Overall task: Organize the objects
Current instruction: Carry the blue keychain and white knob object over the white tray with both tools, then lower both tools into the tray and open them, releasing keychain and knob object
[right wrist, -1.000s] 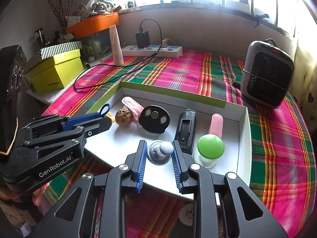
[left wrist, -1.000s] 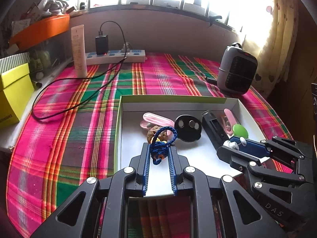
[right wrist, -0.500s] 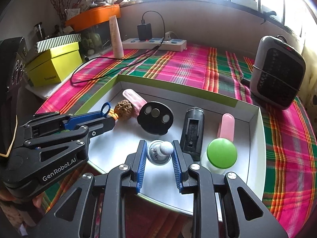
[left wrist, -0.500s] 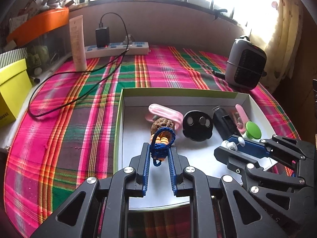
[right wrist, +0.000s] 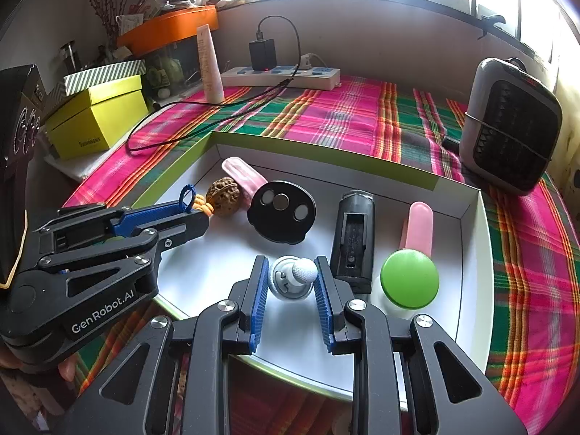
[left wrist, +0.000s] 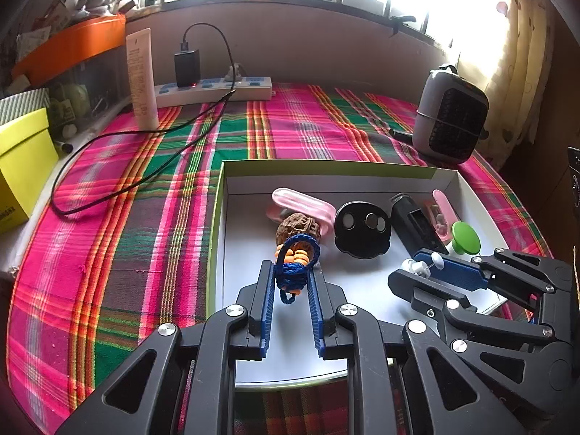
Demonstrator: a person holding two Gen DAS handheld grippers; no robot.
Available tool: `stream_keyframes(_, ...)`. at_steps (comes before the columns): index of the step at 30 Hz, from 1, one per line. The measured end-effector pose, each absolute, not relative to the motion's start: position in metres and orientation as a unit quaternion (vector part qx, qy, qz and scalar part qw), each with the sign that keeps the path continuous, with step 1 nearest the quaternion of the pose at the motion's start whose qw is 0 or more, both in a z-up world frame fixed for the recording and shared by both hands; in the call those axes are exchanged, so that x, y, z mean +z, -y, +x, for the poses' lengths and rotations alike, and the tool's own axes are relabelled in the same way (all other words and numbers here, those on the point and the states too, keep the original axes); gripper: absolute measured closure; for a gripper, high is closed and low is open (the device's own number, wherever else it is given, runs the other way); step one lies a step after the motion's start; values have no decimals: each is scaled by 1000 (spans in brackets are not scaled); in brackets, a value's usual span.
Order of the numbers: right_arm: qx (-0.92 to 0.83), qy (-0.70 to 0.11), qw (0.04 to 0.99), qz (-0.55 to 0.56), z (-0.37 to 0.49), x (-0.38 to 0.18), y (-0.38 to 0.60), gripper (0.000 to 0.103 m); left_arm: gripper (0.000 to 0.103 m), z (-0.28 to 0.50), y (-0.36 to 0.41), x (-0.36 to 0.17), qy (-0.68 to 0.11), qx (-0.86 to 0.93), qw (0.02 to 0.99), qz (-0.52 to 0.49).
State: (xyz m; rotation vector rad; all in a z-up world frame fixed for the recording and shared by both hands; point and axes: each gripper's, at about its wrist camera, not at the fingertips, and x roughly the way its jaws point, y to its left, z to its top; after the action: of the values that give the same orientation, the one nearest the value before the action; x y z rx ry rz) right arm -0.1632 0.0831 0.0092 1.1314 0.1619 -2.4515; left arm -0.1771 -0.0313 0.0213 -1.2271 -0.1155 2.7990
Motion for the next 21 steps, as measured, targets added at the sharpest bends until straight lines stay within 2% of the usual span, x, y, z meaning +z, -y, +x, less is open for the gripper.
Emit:
stream_keyframes(9,-887,-55,214,405,-162,8,-82,77,85,-177,31,21,37,915,41,-400)
stream_keyframes(15,-888,-54,212,404,-162,8,-83,76,79,-175,31,22,39,915,43,-398)
stream_keyframes(16,-888,-54,212,404,-162,8,-83,75,79,-175,31,22,40,915,44,-399)
stream_keyframes(18,-889,-51,211,403,-162,9,-83,65,78,-174,30,23,42,915,44,-399)
stream_keyframes(21,-889,-52,213,401,-160,10,-84,63,76,-173,29,24,44,915,47,-398)
